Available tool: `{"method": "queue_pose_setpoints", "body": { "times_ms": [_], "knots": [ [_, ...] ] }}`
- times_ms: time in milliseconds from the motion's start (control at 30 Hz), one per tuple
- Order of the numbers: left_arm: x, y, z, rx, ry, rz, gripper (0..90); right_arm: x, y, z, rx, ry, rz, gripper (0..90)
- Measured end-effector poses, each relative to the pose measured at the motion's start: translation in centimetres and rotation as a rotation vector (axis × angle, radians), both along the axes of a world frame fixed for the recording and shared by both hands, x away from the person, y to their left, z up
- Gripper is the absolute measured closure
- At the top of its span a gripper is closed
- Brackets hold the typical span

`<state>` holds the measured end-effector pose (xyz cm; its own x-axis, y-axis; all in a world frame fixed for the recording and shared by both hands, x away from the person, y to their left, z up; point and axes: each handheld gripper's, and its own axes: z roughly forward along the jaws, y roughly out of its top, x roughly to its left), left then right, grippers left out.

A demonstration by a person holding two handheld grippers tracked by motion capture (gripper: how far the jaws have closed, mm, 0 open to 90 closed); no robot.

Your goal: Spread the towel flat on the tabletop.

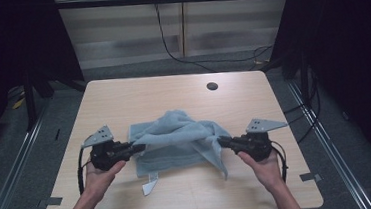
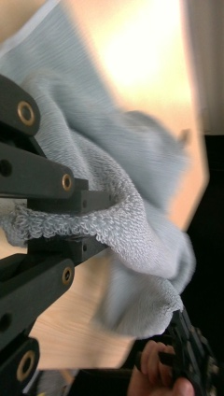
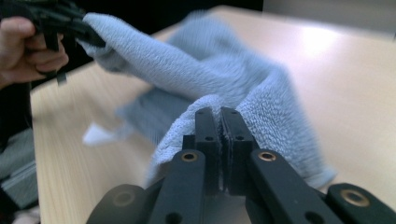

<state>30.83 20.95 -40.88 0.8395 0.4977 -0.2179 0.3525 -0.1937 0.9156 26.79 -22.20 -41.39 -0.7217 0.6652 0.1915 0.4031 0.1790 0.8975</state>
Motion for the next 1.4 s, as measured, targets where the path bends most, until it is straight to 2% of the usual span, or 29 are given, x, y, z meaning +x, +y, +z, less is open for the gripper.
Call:
{"method": "queue_pose_setpoints", "body": {
  "times_ms": [67,167,200,233,300,333,367,433,533,567,600,667,733,800,833,900,933,967,1033,1067,1133,1167,1200,1233,1267,1333,1400],
  "knots": [
    [0.3,0.4,1.4,-0.027,-0.021,0.008,82.3,0.2,-0.4,2.2,0.006,-0.044,-0.012,86.7],
    [1.1,1.2,3.3,-0.106,-0.029,0.019,82.3,0.7,-1.0,4.3,0.022,-0.086,-0.033,86.7],
    [1.1,1.2,3.3,-0.106,-0.029,0.019,82.3,0.7,-1.0,4.3,0.022,-0.086,-0.033,86.7],
    [1.5,1.4,3.8,-0.120,-0.031,0.029,82.3,1.4,-1.4,5.3,0.048,-0.110,-0.048,86.7],
    [2.6,1.8,4.4,-0.123,-0.028,0.059,82.3,2.0,-1.7,5.7,0.062,-0.118,-0.061,86.7],
    [4.1,2.1,4.0,-0.108,-0.012,0.113,82.3,3.1,-2.0,5.6,0.072,-0.104,-0.077,86.7],
    [5.0,2.1,3.3,-0.106,0.015,0.131,82.2,3.8,-2.1,5.2,0.069,-0.088,-0.090,86.7],
    [6.6,2.1,1.5,-0.061,0.057,0.182,82.1,5.4,-2.0,3.8,0.067,-0.037,-0.099,86.6],
    [8.6,2.0,-1.7,-0.015,0.138,0.232,81.7,7.7,-1.5,0.7,0.022,0.042,-0.113,86.5],
    [8.6,2.0,-1.7,-0.015,0.138,0.232,81.2,7.7,-1.5,0.7,0.022,0.042,-0.113,86.5],
    [9.6,2.1,-3.6,0.016,0.181,0.264,80.0,9.3,-1.1,-1.6,-0.004,0.093,-0.132,86.3],
    [10.1,2.2,-5.4,0.032,0.228,0.270,77.8,10.3,-1.0,-3.4,-0.015,0.133,-0.145,86.0],
    [9.9,2.4,-6.2,0.056,0.232,0.276,69.3,10.8,-1.0,-4.6,-0.029,0.156,-0.151,85.4],
    [9.8,2.5,-6.4,0.047,0.239,0.290,54.5,11.0,-1.1,-5.6,-0.055,0.170,-0.159,84.1],
    [9.4,3.3,-6.3,0.042,0.247,0.306,48.8,11.0,-1.2,-6.0,-0.058,0.180,-0.161,83.0],
    [8.8,4.0,-5.9,0.038,0.235,0.317,43.2,10.9,-1.5,-6.8,-0.090,0.195,-0.175,81.4],
    [8.8,4.0,-5.9,0.038,0.235,0.317,42.2,10.9,-1.5,-6.8,-0.090,0.195,-0.175,81.4],
    [8.2,4.4,-5.5,0.036,0.221,0.325,42.2,10.6,-1.7,-7.4,-0.117,0.208,-0.190,79.6],
    [7.2,4.8,-5.0,0.040,0.194,0.318,42.2,10.4,-2.0,-7.7,-0.133,0.213,-0.199,76.1],
    [5.8,5.3,-4.5,0.065,0.159,0.311,42.5,10.1,-2.2,-7.9,-0.148,0.212,-0.208,75.0],
    [4.8,5.7,-4.3,0.053,0.143,0.279,48.8,9.7,-2.6,-8.0,-0.172,0.221,-0.226,69.5],
    [4.8,5.7,-4.3,0.053,0.143,0.279,51.9,9.7,-2.6,-8.0,-0.172,0.221,-0.226,69.5],
    [4.1,5.8,-4.3,0.052,0.135,0.252,51.9,9.5,-3.0,-8.0,-0.179,0.225,-0.236,67.2],
    [3.6,5.7,-4.3,0.056,0.128,0.238,61.5,8.8,-3.8,-7.8,-0.184,0.222,-0.245,65.6],
    [2.7,5.2,-4.6,0.054,0.130,0.154,64.3,8.4,-4.1,-7.6,-0.182,0.215,-0.252,65.5],
    [2.0,4.1,-5.3,0.101,0.129,0.099,66.1,7.1,-4.7,-6.7,-0.146,0.183,-0.250,65.4],
    [1.8,3.0,-6.2,0.141,0.148,0.049,68.1,6.0,-4.7,-5.8,-0.109,0.158,-0.241,66.8]
  ]
}}
